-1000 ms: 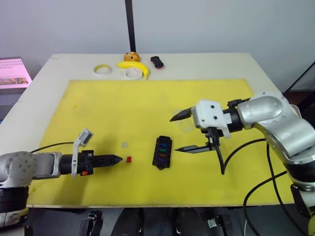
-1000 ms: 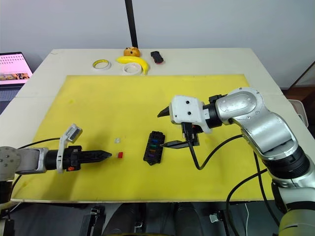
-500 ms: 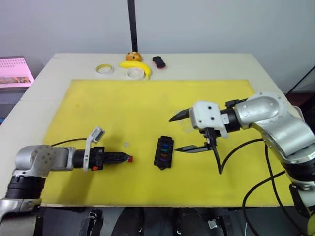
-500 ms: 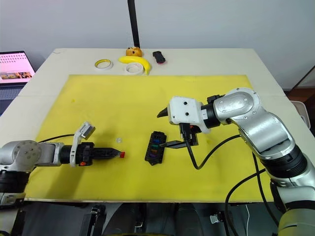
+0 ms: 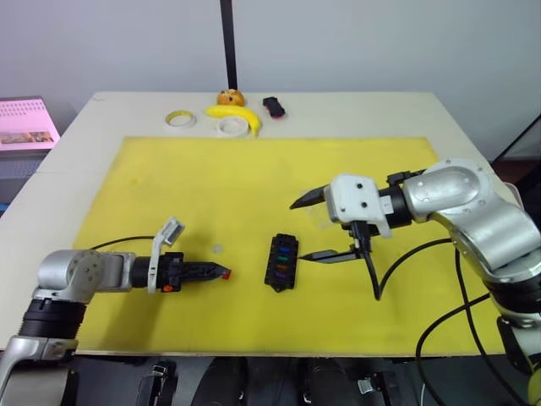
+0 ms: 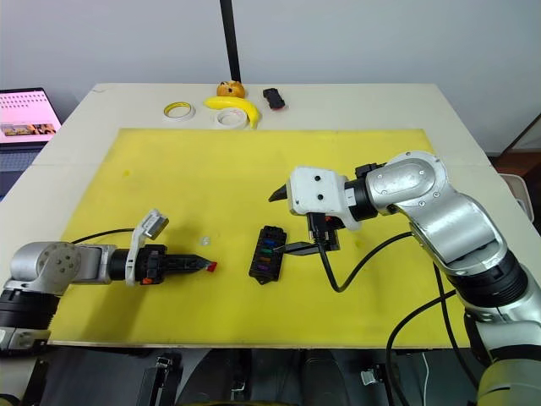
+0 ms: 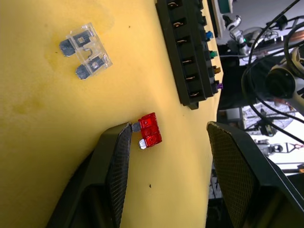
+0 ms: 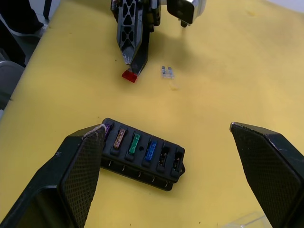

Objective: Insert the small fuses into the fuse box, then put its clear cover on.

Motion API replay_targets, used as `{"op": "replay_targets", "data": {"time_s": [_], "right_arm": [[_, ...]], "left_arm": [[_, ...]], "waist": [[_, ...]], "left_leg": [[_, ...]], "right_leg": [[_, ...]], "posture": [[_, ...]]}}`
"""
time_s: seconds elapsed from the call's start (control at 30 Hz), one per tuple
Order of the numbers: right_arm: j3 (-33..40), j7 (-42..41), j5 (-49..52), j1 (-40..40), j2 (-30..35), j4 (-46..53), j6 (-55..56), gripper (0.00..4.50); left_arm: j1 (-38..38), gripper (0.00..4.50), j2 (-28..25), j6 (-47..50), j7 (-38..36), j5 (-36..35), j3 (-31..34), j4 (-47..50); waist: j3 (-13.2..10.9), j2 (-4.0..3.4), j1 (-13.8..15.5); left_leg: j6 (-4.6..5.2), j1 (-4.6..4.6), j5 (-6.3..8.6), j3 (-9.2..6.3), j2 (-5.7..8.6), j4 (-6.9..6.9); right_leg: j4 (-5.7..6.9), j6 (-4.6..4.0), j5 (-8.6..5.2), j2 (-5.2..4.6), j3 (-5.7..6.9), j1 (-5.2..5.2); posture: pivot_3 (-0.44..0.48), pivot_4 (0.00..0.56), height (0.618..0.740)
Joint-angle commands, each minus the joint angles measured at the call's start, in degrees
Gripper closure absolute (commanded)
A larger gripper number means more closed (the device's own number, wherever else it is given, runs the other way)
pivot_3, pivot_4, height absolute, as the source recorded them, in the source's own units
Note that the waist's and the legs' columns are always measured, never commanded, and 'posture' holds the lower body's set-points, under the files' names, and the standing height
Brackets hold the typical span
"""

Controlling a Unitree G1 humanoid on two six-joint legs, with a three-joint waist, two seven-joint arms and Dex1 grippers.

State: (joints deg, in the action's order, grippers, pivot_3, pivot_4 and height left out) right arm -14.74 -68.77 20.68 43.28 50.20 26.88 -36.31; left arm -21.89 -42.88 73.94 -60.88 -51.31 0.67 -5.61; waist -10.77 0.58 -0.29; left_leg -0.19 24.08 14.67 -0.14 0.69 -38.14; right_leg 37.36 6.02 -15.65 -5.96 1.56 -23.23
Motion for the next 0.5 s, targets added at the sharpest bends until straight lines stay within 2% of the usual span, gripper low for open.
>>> {"op": "replay_targets", "data": {"time_s": [0.03, 0.23, 0.33, 0.43, 0.5], "right_arm": [[0.7, 0.4, -0.2, 1.0, -0.4, 1.3, 0.5, 0.00], [0.7, 0.5, 0.0, 1.0, -0.4, 1.6, 0.2, 0.00], [0.8, 0.7, 0.1, 0.9, -0.4, 1.8, 0.0, 0.00], [0.7, 0.6, 0.0, 0.5, -0.2, 2.2, 0.2, 0.00], [0.6, 0.5, 0.0, 0.4, 0.0, 2.4, 0.3, 0.00]], "left_arm": [[1.3, 1.83, -0.6, -2.2, 0.5, 3.6, -1.8, -1.4], [1.7, 1.83, -0.6, -4.4, -0.5, 5.4, -2.5, -3.6], [1.8, 2.73, -0.5, -4.8, -0.9, 5.9, -2.5, -4.2], [2.3, 4.22, -0.7, -5.3, -1.8, 6.4, -3.1, -3.9], [2.7, 4.22, -0.8, -5.8, -2.0, 6.8, -3.5, -3.8]], "waist": [[0.0, -0.01, -0.1], [0.0, -0.04, -0.1], [0.0, -0.05, -0.3], [0.0, -0.07, -0.3], [0.1, -0.15, -0.3]], "left_leg": [[0.00, -0.01, 0.00, 0.00, 0.00, 0.00], [0.00, -0.05, 0.00, -0.01, 0.00, 0.00], [0.00, -0.06, 0.00, -0.01, -0.01, 0.00], [0.00, -0.06, 0.00, -0.01, -0.02, 0.00], [0.00, -0.08, 0.00, -0.01, -0.04, 0.01]], "right_leg": [[0.00, 0.00, 0.00, 0.00, 0.00, 0.01], [0.00, 0.00, 0.00, -0.01, 0.00, 0.04], [0.00, 0.00, 0.00, -0.01, 0.00, 0.05], [0.01, 0.00, 0.00, 0.00, -0.01, 0.04], [0.02, -0.01, 0.00, 0.00, -0.01, 0.04]], "posture": [[0.000, 0.150, 0.740], [0.000, 0.150, 0.740], [0.000, 0.150, 0.740], [0.000, 0.150, 0.740], [0.000, 0.150, 0.740]]}}
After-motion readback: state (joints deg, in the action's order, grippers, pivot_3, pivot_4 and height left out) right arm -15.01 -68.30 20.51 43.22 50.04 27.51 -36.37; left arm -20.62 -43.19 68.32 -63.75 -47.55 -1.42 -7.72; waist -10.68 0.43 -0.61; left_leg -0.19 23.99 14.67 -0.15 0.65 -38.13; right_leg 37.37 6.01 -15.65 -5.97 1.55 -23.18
